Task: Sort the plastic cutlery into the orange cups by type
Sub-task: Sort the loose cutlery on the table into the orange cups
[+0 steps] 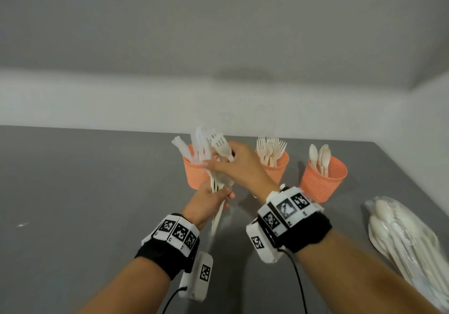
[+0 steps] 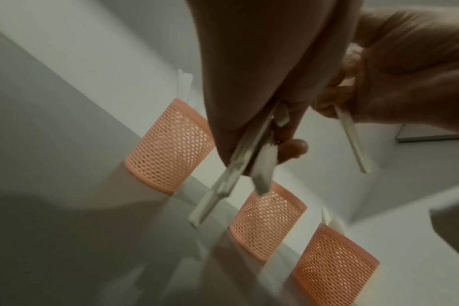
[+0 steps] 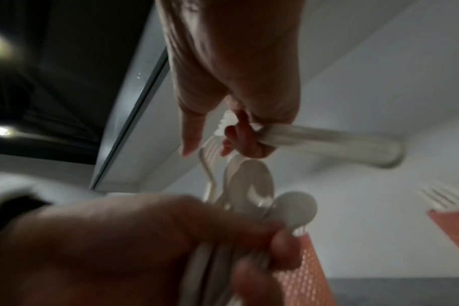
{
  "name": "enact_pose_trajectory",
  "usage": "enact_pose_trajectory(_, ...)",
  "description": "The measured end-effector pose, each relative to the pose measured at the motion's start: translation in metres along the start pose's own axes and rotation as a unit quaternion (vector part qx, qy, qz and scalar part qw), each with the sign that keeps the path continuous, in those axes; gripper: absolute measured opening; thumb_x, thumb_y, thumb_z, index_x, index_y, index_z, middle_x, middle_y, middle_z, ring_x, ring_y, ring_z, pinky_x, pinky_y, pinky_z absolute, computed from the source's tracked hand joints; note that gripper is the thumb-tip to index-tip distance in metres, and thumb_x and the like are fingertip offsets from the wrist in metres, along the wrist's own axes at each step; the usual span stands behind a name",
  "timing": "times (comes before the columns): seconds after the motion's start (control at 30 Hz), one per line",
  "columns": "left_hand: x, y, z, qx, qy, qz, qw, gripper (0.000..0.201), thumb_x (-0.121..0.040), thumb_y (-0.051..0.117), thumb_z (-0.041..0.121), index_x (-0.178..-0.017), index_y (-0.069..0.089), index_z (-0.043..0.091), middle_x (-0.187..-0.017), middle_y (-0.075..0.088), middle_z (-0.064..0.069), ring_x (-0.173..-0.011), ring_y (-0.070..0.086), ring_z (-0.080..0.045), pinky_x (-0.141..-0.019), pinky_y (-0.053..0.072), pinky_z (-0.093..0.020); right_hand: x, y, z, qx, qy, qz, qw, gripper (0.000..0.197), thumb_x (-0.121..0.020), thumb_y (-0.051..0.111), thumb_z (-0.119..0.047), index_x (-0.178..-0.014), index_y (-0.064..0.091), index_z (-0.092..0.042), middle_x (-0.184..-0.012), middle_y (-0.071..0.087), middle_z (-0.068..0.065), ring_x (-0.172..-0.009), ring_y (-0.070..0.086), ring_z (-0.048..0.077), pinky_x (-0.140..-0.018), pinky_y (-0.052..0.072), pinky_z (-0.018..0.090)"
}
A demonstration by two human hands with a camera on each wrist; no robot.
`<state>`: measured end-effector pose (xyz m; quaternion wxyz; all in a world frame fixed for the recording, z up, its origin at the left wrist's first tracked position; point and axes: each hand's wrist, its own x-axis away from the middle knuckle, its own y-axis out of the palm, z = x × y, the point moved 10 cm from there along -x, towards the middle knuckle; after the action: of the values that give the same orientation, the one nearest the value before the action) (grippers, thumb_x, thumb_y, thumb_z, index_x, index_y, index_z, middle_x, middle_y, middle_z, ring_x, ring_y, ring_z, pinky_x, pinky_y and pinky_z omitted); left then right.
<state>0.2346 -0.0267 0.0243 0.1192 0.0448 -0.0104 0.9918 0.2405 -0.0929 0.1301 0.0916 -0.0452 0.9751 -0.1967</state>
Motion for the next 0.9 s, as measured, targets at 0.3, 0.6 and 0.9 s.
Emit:
enact_pose_trajectory(0.3, -0.001, 0.018, -0.005, -0.007, 0.004, 0.022, 1.000, 0.010, -0.093, 0.049, 0.004, -0.101, 0.050, 0.010, -0.070, 0.059, -0.004, -0.042, 0.050, -0.004, -0.046, 0.042, -0.016, 0.002, -0.066, 0.002, -0.127, -0.049, 0.158, 0.978, 0.019, -0.101, 0.035, -0.019, -0.105, 0.045, -0.003, -0.086, 0.055, 0.006, -0.068, 0.059, 0.011, -0.062, 0.051, 0.022)
enact_pose_trajectory(0.6, 0.004, 0.037, 0.003, 0.090, -0.029, -0.070, 0.993, 0.010, -0.093, 0.046, 0.000, -0.093, 0.055, 0.004, -0.063, 0.066, 0.007, -0.050, 0.054, -0.005, -0.053, 0.046, -0.018, -0.037, -0.167, 0.050, -0.146, -0.078, 0.318, 0.934, 0.009, -0.101, 0.027, -0.016, -0.104, 0.035, -0.012, -0.083, 0.054, -0.001, -0.072, 0.058, 0.011, -0.076, 0.050, 0.024)
enact_pose_trajectory(0.9, 0.007, 0.045, 0.012, 0.128, -0.022, -0.118, 0.984, 0.017, -0.090, 0.045, -0.008, -0.091, 0.059, 0.001, -0.067, 0.064, 0.003, -0.060, 0.059, -0.006, -0.064, 0.051, -0.017, -0.040, -0.142, 0.068, 0.050, -0.082, 0.264, 0.960, 0.045, -0.090, 0.058, -0.014, -0.130, 0.040, -0.006, -0.124, 0.045, 0.008, -0.112, 0.042, 0.011, -0.092, 0.033, 0.015)
